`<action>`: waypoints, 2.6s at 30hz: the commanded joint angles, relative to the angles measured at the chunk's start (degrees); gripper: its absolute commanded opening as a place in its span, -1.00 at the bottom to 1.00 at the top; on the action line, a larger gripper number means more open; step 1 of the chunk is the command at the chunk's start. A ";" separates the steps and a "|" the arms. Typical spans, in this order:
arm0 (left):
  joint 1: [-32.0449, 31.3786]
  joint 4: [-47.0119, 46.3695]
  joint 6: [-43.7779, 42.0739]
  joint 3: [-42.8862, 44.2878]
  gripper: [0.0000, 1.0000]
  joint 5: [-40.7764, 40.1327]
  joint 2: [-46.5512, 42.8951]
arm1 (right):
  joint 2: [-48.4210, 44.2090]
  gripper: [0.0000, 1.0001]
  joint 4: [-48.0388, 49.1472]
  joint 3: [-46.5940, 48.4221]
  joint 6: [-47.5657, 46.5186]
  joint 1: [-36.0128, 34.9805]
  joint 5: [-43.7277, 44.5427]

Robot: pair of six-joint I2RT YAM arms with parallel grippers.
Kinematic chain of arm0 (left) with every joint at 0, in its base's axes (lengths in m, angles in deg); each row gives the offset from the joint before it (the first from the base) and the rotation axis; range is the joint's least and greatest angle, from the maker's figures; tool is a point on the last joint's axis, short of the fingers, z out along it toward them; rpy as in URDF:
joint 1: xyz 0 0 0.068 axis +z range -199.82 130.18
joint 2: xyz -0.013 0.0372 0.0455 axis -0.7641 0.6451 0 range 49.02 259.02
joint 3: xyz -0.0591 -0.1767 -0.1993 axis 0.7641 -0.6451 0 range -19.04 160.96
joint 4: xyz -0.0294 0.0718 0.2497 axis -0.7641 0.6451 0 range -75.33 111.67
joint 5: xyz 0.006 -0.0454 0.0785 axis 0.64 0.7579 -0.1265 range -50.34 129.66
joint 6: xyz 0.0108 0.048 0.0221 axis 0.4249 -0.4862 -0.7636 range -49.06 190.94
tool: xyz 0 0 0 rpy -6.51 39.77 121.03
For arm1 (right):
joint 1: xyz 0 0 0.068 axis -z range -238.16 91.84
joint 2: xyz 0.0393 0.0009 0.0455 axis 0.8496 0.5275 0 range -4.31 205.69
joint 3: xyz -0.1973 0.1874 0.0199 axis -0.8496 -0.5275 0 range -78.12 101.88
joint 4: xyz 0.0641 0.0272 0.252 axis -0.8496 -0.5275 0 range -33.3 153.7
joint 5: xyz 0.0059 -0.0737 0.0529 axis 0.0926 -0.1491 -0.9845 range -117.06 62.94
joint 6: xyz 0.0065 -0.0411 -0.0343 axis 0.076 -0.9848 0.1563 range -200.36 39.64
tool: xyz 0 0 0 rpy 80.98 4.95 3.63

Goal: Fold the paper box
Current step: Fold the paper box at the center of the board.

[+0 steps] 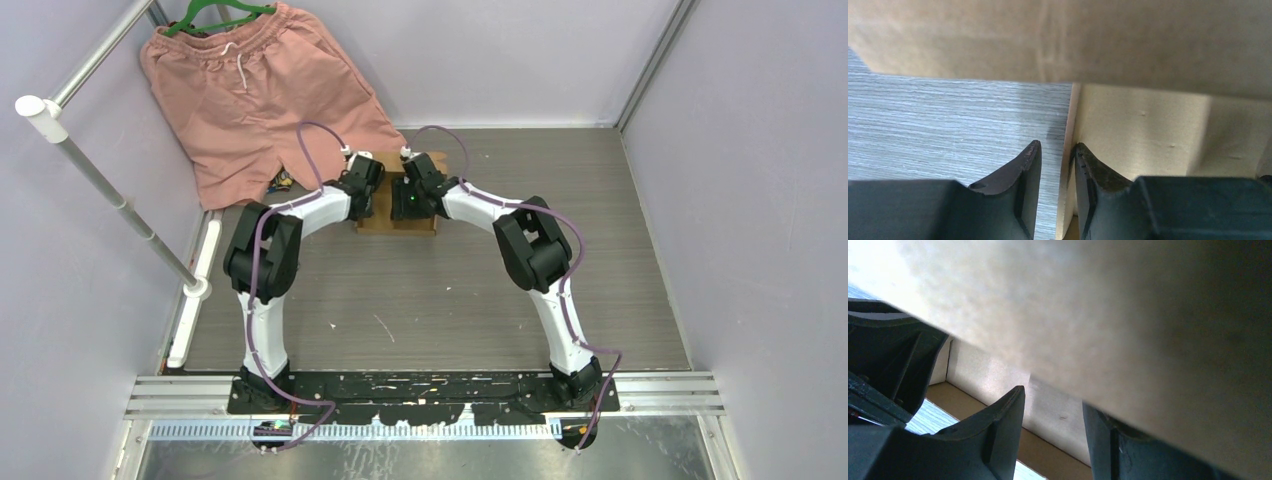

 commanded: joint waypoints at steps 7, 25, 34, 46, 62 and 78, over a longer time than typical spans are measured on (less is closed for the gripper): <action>2.84 3.29 0.19 2.28 -0.58 -7.87 0.97 | 5.14 0.05 -14.81 -3.12 -1.56 -0.40 0.53; 2.70 7.01 0.25 6.29 -0.32 -9.91 3.76 | 5.05 0.06 -15.16 -3.21 -1.87 -0.35 1.02; 2.78 6.03 -0.20 5.19 0.07 -7.78 2.81 | 5.14 0.06 -15.34 -3.04 -1.95 -0.45 0.96; 3.50 -2.60 -1.07 -0.40 0.13 2.68 -3.43 | 5.22 0.06 -15.52 -2.88 -2.12 -0.39 0.89; 5.15 -10.49 -1.34 -7.19 0.10 15.60 -13.49 | 5.67 0.05 -16.68 -1.96 -2.65 -0.41 0.62; 5.59 -9.02 0.95 -10.88 0.07 12.51 -14.98 | -6.50 0.17 -13.52 -12.08 -4.15 -0.41 0.48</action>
